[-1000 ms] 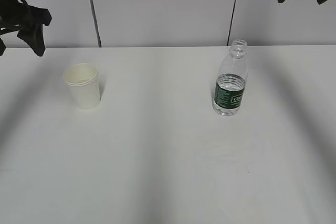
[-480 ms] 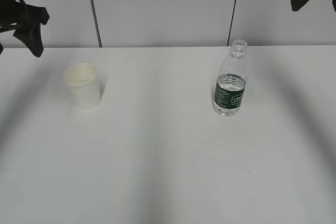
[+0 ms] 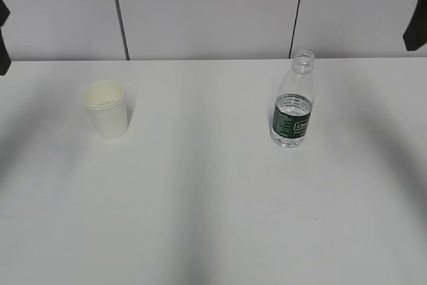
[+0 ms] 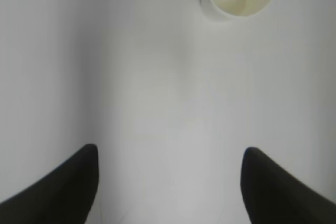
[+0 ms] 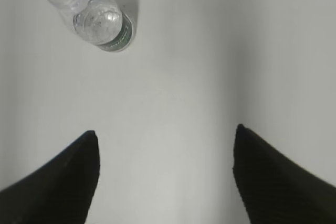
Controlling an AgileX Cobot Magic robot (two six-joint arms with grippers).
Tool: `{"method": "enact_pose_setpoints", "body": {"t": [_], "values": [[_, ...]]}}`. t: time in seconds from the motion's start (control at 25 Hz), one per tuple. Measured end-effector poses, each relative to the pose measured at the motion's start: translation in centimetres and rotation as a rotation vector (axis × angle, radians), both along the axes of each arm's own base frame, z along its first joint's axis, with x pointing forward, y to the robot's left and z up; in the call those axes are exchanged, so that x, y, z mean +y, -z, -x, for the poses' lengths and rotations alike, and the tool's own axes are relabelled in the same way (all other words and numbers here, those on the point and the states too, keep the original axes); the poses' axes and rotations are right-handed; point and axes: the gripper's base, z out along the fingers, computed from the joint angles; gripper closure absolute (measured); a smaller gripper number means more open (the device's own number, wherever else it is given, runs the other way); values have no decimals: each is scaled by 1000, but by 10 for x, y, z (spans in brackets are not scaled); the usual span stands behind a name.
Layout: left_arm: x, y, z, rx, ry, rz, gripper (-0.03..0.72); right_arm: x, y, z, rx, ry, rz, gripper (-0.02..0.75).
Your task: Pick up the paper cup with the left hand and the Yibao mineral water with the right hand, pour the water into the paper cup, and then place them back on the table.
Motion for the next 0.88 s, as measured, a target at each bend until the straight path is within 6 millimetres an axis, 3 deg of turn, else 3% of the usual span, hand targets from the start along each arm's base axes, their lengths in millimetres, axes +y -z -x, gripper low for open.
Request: {"method": "enact_pose_setpoints", "body": {"t": [0.04, 0.28, 0.32, 0.44, 0.6, 0.64, 0.88], "values": [[1, -2, 8, -6, 0, 1, 182, 0, 0, 0, 0, 0, 0, 152], [6, -7, 50, -35, 0, 7, 183, -4, -4, 58, -40, -20, 4, 152], [7, -9, 58, -45, 0, 9, 183, -4, -4, 58, -40, -20, 4, 152], [10, -15, 79, -82, 0, 13, 183, -7, -9, 93, -94, -22, 2, 152], [13, -26, 106, -151, 0, 22, 187, -8, -8, 114, -124, -22, 0, 152], [14, -30, 114, -176, 0, 27, 186, -10, -5, 132, -143, -22, -1, 152], [15, -42, 155, -277, 7, 77, 189, -12, 3, 164, -183, -22, -4, 152]]}}
